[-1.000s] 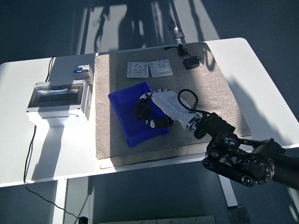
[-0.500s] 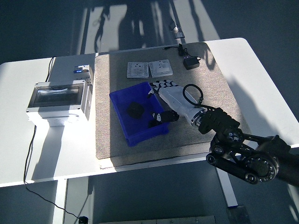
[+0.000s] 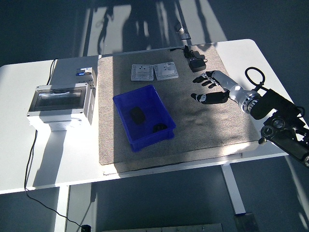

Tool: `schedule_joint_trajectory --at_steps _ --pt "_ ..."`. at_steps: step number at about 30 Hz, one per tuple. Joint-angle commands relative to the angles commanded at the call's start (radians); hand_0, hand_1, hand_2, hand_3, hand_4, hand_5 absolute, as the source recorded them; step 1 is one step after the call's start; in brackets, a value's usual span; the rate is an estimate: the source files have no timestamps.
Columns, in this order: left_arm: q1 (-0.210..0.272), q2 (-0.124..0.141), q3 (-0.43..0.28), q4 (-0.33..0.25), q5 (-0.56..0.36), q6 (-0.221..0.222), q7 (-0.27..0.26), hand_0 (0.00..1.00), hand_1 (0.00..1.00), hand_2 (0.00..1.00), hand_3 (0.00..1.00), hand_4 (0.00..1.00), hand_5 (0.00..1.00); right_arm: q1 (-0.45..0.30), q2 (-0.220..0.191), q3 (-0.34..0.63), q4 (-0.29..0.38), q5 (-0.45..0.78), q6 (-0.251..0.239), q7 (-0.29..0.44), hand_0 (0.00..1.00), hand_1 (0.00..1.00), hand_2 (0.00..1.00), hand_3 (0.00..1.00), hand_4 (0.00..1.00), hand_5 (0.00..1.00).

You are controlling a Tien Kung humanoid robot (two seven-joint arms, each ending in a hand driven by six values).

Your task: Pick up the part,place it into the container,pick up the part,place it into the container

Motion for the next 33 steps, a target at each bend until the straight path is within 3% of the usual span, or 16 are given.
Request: schedule_joint_trajectory --at_steps 1,2,7,8,9,13,14,20,22,25,26,31,32,33 --pt "0.000 0.000 -0.001 0.000 0.000 0.000 0.000 0.616 0.629 0.674 0.634 0.639 0.794 -0.009 -0.001 0.023 0.002 0.039 0.039 -0.017 0.331 0.278 0.530 0.717 0.764 0.230" --pt "0.000 0.000 -0.002 0.000 0.000 0.000 0.000 0.616 0.630 0.674 0.635 0.641 0.797 -0.017 0.000 0.043 0.004 0.075 0.074 -0.026 0.292 0.242 0.464 0.623 0.956 0.360" --pt "0.003 0.000 -0.004 0.000 -0.006 -0.001 -0.001 0.616 0.630 0.674 0.635 0.641 0.797 -0.064 0.027 0.143 0.021 0.230 0.223 -0.024 0.292 0.242 0.464 0.623 0.956 0.360" --pt "0.003 0.001 -0.005 0.000 -0.006 -0.001 -0.001 0.617 0.631 0.675 0.635 0.641 0.798 -0.075 0.035 0.161 0.026 0.260 0.251 -0.013 0.233 0.188 0.384 0.516 0.910 0.310" --pt "0.003 0.002 -0.006 0.000 -0.004 -0.001 -0.001 0.617 0.631 0.675 0.635 0.641 0.798 -0.084 0.041 0.175 0.030 0.285 0.273 -0.003 0.233 0.188 0.384 0.516 0.910 0.310" --pt "0.003 0.003 -0.009 0.000 -0.001 -0.001 -0.002 0.617 0.631 0.675 0.635 0.641 0.798 -0.106 0.057 0.204 0.040 0.363 0.318 0.021 0.233 0.188 0.384 0.516 0.910 0.310" --pt "0.003 0.003 -0.010 0.000 0.000 -0.002 -0.002 0.617 0.632 0.675 0.636 0.641 0.802 -0.110 0.059 0.209 0.042 0.374 0.323 0.024 0.235 0.170 0.347 0.481 0.875 0.284" --pt "0.004 0.008 -0.014 0.000 -0.001 -0.002 -0.001 0.617 0.631 0.674 0.638 0.642 0.808 -0.132 0.061 0.229 0.040 0.382 0.341 0.019 0.226 0.164 0.337 0.491 0.898 0.303" --pt "0.004 0.009 -0.014 0.000 -0.001 -0.003 -0.001 0.617 0.631 0.674 0.638 0.642 0.808 -0.138 0.060 0.240 0.040 0.365 0.324 0.024 0.226 0.164 0.337 0.491 0.898 0.303" --pt "0.003 0.012 -0.013 0.000 -0.003 -0.003 -0.001 0.617 0.631 0.674 0.638 0.642 0.808 -0.141 0.060 0.274 0.067 0.279 0.232 0.065 0.226 0.164 0.337 0.491 0.898 0.303" --pt "0.003 0.013 -0.014 0.000 -0.003 -0.003 -0.001 0.617 0.632 0.674 0.637 0.642 0.809 -0.141 0.062 0.278 0.075 0.250 0.197 0.085 0.681 0.819 0.982 0.998 0.988 0.348" --pt "0.003 0.016 -0.015 0.000 -0.001 -0.003 -0.001 0.617 0.632 0.674 0.637 0.642 0.809 -0.141 0.074 0.302 0.110 0.094 0.011 0.183 0.681 0.819 0.982 0.998 0.988 0.348" --pt "0.003 0.017 -0.015 0.000 0.000 -0.004 -0.001 0.617 0.631 0.675 0.638 0.643 0.809 -0.141 0.075 0.306 0.116 0.066 -0.019 0.187 0.998 0.998 0.998 0.998 0.998 0.381" --pt "0.004 0.017 -0.015 0.000 0.001 -0.004 -0.001 0.617 0.631 0.675 0.638 0.643 0.809 -0.141 0.076 0.308 0.120 0.043 -0.043 0.188 0.998 0.998 0.998 0.998 0.998 0.381"
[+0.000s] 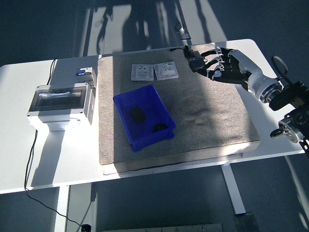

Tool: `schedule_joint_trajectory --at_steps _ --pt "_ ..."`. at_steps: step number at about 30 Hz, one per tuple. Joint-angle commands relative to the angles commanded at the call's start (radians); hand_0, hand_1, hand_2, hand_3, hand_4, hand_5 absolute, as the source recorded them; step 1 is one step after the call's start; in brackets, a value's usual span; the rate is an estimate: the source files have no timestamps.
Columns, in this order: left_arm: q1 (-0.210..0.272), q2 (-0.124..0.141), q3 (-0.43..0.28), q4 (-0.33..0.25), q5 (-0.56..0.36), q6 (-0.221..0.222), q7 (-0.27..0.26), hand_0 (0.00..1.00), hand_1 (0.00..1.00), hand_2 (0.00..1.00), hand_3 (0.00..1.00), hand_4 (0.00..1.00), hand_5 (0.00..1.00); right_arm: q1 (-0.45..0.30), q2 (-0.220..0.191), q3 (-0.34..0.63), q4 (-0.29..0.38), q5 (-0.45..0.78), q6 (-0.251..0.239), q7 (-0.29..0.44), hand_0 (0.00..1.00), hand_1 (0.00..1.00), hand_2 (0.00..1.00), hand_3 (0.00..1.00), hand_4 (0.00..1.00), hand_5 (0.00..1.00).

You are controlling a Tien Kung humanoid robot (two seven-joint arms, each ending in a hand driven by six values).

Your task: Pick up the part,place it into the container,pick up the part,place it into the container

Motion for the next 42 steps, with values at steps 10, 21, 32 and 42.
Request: schedule_joint_trajectory --at_steps 10,21,32,42 --pt "-0.009 0.007 0.009 0.000 0.014 -0.011 0.005 0.617 0.633 0.675 0.638 0.644 0.810 -0.055 0.019 0.092 0.042 -0.353 -0.345 0.014 0.998 0.998 0.998 0.998 0.975 0.343" --pt "-0.010 0.015 0.039 0.000 -0.007 -0.094 0.101 0.631 0.640 0.683 0.646 0.647 0.808 -0.168 0.020 0.153 0.011 -0.380 -0.558 0.126 0.998 0.998 0.998 0.998 0.966 0.355" --pt "-0.014 0.019 0.038 0.000 0.045 -0.169 0.149 0.640 0.639 0.618 0.640 0.659 0.799 -0.215 0.063 0.186 -0.078 -0.116 -0.592 0.322 0.915 0.998 0.957 0.998 0.950 0.330" --pt "-0.002 0.023 0.039 0.000 0.044 -0.171 0.198 0.655 0.652 0.649 0.615 0.664 0.796 -0.227 0.109 0.184 -0.191 0.103 -0.615 0.406 0.867 0.934 0.900 0.950 0.955 0.342"
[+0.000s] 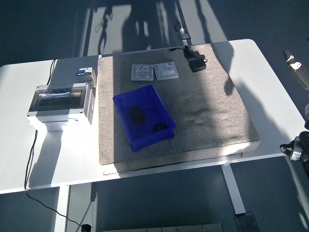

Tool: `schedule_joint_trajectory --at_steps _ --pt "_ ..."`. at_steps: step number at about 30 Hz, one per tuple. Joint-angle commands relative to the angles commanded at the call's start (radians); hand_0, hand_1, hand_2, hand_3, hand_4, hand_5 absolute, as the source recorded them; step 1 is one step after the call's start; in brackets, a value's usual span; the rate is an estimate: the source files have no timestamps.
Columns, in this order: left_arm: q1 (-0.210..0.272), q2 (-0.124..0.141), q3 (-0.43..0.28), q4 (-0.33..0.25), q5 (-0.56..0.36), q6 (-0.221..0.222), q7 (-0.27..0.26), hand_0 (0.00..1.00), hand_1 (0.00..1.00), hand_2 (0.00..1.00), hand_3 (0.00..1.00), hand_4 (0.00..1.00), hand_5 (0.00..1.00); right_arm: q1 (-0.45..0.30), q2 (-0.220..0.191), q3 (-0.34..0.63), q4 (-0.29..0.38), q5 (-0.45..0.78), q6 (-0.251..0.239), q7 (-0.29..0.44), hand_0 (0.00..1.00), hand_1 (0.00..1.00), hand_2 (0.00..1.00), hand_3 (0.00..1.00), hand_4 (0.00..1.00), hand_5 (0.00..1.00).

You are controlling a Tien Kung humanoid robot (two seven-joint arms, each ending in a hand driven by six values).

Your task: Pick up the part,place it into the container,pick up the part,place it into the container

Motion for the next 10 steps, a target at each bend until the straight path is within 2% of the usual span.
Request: schedule_joint_trajectory --at_steps 4,5,10 --pt "-0.002 0.005 -0.018 0.000 0.030 0.016 -0.002 0.655 0.652 0.649 0.615 0.664 0.796 -0.019 0.015 0.001 -0.040 0.040 0.000 0.008 0.867 0.934 0.900 0.950 0.955 0.342" --pt "-0.003 0.007 -0.019 0.000 0.028 0.021 -0.006 0.661 0.660 0.678 0.623 0.666 0.771 -0.021 0.017 0.000 -0.047 0.044 0.000 0.008 0.821 0.849 0.833 0.871 0.931 0.337" --pt "-0.001 0.011 -0.015 0.000 0.009 0.028 -0.012 0.661 0.660 0.678 0.623 0.666 0.771 -0.015 0.027 -0.007 -0.074 0.048 0.009 0.015 0.821 0.849 0.833 0.871 0.931 0.337"
